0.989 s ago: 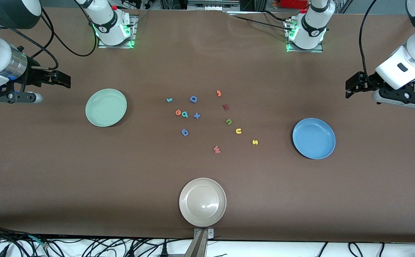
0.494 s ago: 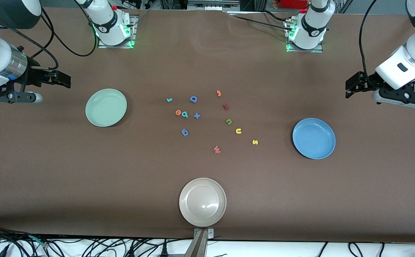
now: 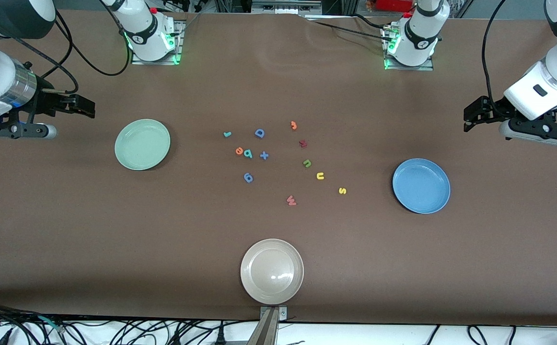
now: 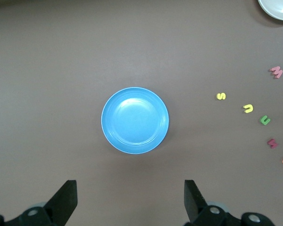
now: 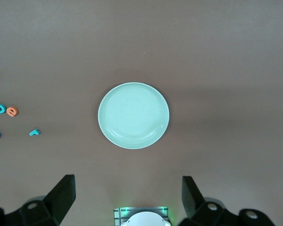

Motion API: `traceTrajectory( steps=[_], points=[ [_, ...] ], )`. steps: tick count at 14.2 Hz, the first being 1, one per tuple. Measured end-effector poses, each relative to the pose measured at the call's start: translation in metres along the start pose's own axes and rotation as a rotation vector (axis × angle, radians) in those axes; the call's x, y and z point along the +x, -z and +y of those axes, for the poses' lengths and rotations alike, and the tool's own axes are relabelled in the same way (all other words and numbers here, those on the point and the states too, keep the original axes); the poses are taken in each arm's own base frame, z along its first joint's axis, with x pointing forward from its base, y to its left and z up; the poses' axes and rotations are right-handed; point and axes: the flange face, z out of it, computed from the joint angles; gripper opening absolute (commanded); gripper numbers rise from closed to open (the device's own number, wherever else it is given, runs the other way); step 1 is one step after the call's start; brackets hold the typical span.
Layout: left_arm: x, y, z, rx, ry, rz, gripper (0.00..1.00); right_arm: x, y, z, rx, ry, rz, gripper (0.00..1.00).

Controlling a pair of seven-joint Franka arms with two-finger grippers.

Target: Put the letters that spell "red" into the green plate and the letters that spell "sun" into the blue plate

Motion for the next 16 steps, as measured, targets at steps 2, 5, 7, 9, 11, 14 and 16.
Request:
traceTrajectory(
  steps=[2,5,7,9,11,14,16],
  points=[
    [0.0000,0.0000,0.0000,0.000,0.000,0.000,1.00,-0.0001,-0.0001,0.0000,0.000,0.000,-0.001,1.00],
    [0.0000,0.0000,0.0000,0.000,0.000,0.000,1.00,-0.0001,-0.0001,0.0000,0.000,0.000,-0.001,1.00],
    [0.0000,0.0000,0.0000,0.000,0.000,0.000,1.00,-0.0009,-0.0002,-0.0001,-0.001,0.001,-0.007,1.00],
    [0.0000,0.0000,0.0000,0.000,0.000,0.000,1.00,-0.0029,-0.0013,0.0000,-0.003,0.001,-0.024,1.00],
    [0.0000,0.0000,0.0000,0.000,0.000,0.000,1.00,-0.0038,-0.0020,-0.0007,-0.004,0.003,-0.032,1.00],
    [0.0000,0.0000,0.0000,0.000,0.000,0.000,1.00,-0.0043,-0.0025,-0.0033,-0.005,0.007,-0.036,1.00],
    [0.0000,0.0000,0.0000,0.000,0.000,0.000,1.00,-0.0046,-0.0026,-0.0052,-0.006,0.011,-0.037,1.00]
  ],
)
